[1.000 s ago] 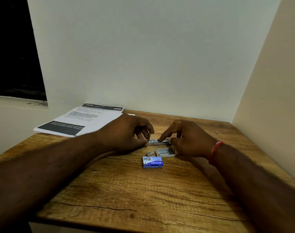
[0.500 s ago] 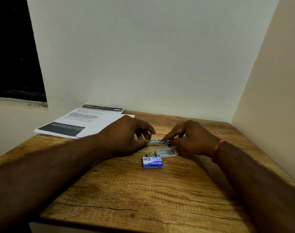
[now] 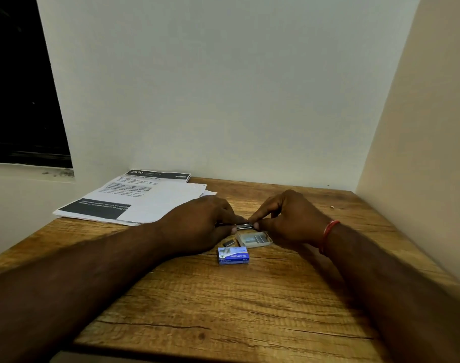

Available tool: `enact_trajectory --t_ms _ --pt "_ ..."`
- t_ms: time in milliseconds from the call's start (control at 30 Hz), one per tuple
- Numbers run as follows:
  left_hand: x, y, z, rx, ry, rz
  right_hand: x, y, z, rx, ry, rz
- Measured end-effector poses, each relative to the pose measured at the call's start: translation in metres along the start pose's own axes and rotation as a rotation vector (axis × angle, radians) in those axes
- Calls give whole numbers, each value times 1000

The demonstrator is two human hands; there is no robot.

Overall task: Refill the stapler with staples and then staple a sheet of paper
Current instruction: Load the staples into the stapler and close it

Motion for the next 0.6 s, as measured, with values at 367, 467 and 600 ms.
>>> enact_trajectory --t_ms 367,467,600 --pt "12 -11 5 0 -106 114 21 -3 6 -79 -78 90" --pt "19 -17 6 49 -94 160 40 2 14 -15 -187 92" --pt "24 -22 5 63 -90 208 56 13 21 89 -314 91"
Point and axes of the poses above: each hand's wrist, its own z-axis away from the middle knuckle, its own y-axis out of the palm, x = y × z, the point moved 4 cm from there along -z, towards the middle knuckle, and after that the axes turned 1 degree about z, right-handed, at the moved point
